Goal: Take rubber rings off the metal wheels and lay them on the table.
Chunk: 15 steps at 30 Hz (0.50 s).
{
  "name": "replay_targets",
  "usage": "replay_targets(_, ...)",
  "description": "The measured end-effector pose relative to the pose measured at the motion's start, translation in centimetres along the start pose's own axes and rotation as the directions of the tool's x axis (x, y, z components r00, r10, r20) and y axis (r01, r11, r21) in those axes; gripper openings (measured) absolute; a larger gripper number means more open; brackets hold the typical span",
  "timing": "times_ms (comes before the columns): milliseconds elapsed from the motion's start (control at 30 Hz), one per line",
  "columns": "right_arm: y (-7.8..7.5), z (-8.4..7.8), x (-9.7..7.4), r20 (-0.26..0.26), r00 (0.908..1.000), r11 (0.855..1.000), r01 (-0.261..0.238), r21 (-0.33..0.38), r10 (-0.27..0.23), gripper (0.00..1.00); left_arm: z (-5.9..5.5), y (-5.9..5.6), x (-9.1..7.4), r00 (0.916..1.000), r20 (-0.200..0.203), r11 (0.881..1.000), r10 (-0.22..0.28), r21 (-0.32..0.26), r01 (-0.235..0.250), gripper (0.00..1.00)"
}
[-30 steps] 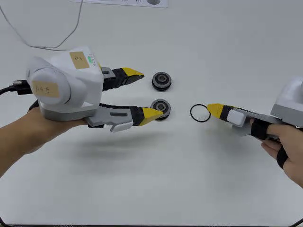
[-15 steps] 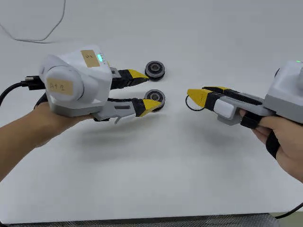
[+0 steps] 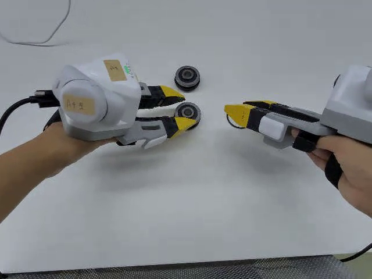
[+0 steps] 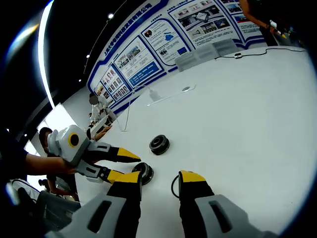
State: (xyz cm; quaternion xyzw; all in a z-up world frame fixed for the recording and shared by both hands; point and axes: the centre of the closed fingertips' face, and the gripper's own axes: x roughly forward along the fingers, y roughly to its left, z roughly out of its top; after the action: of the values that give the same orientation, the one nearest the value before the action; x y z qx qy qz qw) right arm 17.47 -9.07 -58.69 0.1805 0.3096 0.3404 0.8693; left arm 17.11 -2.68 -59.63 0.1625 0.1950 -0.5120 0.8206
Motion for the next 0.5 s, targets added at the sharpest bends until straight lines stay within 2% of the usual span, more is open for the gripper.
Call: replay_targets(500, 1.03, -0.4, 0.29, -0.005, 0.9996, 0.999, -0.028, 0.02, 0.028, 0.31, 0.02, -0.49, -0.15, 0.9998, 0.002, 1.0, -0.019, -0.007, 0.019, 0.2)
